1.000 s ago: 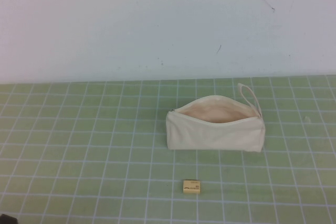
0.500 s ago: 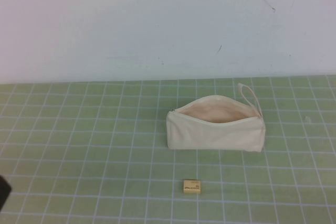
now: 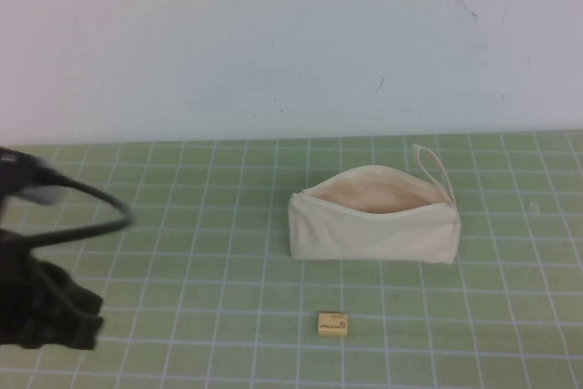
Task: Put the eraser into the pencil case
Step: Pick up the eraser from the table
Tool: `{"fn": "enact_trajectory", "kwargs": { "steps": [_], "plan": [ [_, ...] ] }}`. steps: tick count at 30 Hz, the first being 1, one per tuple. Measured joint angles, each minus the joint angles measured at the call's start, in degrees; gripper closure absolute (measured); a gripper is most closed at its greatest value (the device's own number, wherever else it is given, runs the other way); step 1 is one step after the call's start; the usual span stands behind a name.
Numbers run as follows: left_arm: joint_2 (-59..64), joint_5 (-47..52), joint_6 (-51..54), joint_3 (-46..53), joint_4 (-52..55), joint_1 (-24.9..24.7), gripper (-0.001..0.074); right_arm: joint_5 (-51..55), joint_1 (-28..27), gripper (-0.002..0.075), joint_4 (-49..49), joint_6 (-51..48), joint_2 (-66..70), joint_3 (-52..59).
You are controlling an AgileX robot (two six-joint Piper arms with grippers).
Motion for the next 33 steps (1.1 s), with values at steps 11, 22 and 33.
{"fn": "enact_trajectory", "kwargs": {
  "steps": [11,22,33],
  "plan": [
    [27.5,-1.1,-27.4,-12.4,30.9,-32.3,0.0737,0.0,0.0,0.0727,0.0,0.0,0.0,0.0],
    [48.7,-2.8,-35.8,-29.9,28.2,-37.4,0.0691,0.0,0.0,0.0727,0.0,0.0,0.0,0.0],
    [60.3,-2.1,-45.8,-37.4,24.7,-37.4,0.0249,0.0,0.0,0.0727,0.0,0.0,0.0,0.0]
  ]
}}
